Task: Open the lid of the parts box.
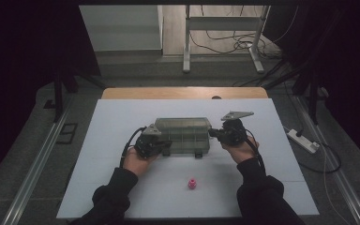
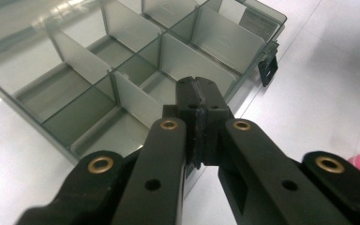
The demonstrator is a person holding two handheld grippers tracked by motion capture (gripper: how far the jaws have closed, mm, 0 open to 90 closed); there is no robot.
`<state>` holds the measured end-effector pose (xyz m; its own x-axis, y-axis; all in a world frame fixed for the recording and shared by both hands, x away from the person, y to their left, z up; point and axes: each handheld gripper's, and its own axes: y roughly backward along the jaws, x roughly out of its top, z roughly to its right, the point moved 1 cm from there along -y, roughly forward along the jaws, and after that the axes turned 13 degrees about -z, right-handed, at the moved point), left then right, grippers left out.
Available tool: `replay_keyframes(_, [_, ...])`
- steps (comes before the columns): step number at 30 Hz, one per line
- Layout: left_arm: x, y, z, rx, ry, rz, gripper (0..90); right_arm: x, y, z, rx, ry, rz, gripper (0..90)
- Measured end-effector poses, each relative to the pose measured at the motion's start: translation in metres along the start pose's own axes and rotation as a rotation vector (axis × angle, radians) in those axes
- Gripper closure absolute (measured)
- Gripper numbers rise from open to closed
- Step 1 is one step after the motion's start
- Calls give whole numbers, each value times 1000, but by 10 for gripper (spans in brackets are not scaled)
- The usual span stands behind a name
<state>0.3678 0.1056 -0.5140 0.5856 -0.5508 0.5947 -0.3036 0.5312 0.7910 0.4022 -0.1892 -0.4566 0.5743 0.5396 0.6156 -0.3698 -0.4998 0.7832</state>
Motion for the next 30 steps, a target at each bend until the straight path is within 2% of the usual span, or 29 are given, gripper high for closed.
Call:
replay_keyframes(4, [0,-5,1,0,-6,5,888,3,-1,0,1,1,1,894])
replay_keyframes(9, [-1,-8,5,9,8,10,889,8,-2,1,6,0,9,894])
replay_keyframes(16, [-3,-9,5,3,12,31,890,13,-2,4,5,-2,10,894])
replay_keyframes(30, [-4,-10,4,0,14,38,890,26,-8,12,-3,-16,10,893])
